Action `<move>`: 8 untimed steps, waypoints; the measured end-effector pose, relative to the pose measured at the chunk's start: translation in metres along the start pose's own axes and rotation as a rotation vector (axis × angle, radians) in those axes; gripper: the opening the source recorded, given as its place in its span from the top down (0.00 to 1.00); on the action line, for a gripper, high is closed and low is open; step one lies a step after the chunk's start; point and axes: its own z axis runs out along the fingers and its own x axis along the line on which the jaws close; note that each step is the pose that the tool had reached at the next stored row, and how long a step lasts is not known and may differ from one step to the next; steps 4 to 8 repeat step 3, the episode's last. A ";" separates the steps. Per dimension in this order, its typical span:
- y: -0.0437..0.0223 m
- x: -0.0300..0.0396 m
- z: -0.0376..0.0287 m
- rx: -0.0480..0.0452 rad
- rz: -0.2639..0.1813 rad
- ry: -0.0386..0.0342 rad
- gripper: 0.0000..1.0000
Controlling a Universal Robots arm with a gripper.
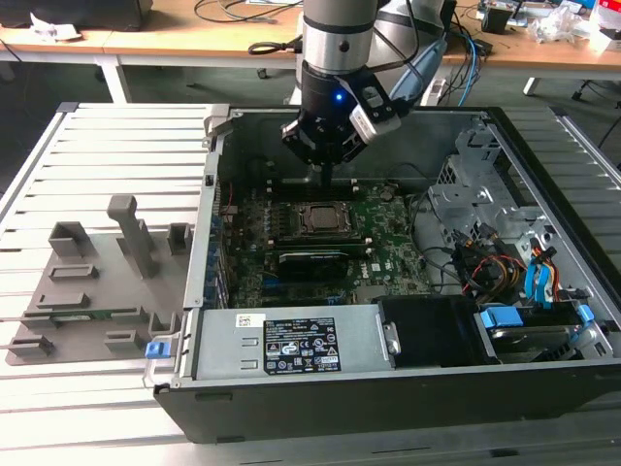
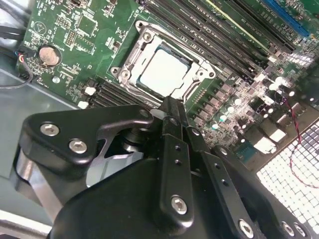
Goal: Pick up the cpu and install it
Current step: 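Install the second cpu locking lever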
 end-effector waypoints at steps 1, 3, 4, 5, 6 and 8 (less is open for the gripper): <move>0.0000 0.0000 -0.0001 0.0000 0.000 0.0000 0.89; 0.0000 0.0000 -0.0001 0.0000 0.000 0.0000 0.89; 0.0000 0.0000 -0.0001 0.0000 0.000 0.0000 0.89; 0.0000 0.0000 -0.0001 0.0000 0.000 0.0000 0.89; 0.0000 0.0000 -0.0001 0.0000 0.000 0.0000 0.89; 0.0000 0.0000 -0.0001 0.0000 0.000 0.0000 0.89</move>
